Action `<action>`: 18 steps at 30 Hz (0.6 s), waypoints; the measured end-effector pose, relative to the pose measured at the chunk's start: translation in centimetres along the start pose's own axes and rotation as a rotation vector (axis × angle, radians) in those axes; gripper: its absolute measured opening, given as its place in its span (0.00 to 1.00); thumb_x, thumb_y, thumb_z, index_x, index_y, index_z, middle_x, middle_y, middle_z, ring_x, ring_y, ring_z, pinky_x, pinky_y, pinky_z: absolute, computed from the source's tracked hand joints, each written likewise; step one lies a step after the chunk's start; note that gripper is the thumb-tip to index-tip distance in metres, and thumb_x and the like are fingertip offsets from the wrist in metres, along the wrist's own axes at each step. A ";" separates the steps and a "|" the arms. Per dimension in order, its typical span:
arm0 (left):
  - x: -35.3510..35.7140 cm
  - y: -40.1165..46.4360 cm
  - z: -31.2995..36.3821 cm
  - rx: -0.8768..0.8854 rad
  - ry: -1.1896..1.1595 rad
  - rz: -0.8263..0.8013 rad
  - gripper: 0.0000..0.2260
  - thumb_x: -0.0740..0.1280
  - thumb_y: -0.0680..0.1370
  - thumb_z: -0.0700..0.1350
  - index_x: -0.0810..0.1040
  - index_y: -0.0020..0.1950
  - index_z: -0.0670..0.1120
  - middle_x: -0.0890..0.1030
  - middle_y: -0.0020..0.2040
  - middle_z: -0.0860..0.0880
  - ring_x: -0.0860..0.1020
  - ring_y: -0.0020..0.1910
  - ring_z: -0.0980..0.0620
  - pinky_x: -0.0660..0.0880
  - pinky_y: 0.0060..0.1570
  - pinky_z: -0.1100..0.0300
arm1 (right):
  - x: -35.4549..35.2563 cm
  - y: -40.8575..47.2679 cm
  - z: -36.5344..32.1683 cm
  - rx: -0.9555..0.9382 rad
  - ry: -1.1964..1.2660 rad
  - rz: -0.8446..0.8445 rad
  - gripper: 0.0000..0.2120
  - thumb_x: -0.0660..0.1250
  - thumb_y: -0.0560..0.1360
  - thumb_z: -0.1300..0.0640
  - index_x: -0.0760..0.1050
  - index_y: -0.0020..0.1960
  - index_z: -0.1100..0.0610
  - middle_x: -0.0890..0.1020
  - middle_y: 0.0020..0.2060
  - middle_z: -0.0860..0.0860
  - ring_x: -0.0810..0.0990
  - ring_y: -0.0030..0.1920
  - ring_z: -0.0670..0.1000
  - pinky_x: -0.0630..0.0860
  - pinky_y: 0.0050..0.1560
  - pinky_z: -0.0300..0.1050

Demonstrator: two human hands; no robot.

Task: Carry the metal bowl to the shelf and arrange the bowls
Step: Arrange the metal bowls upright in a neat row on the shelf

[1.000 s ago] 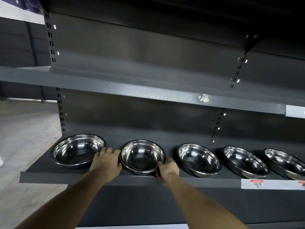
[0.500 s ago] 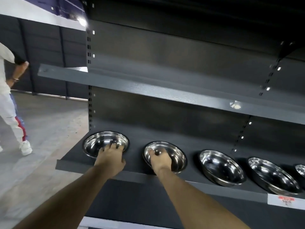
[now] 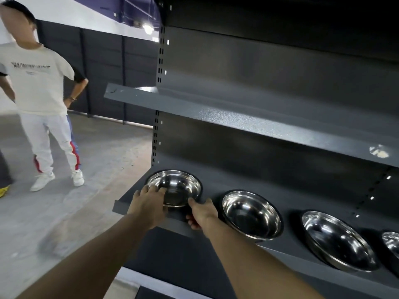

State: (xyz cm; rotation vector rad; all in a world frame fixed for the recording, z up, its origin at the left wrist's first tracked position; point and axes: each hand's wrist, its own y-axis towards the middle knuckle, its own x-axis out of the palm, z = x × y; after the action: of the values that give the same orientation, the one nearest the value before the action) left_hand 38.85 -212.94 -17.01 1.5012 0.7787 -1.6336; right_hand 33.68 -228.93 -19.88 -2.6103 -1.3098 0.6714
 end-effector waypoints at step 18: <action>1.0 2.8 -1.8 0.011 -0.022 0.038 0.25 0.60 0.80 0.54 0.63 0.76 0.50 0.69 0.74 0.45 0.64 0.75 0.43 0.65 0.72 0.47 | 3.3 2.2 0.0 -0.004 0.172 0.065 0.18 0.64 0.79 0.62 0.66 0.67 0.59 0.83 0.54 0.63 0.80 0.30 0.50 0.76 0.22 0.38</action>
State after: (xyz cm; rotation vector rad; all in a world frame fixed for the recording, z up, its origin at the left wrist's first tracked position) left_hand 42.12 -212.99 -18.00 1.4949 0.7265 -1.6261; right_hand 37.04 -227.68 -21.63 -2.6550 -1.1830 0.4418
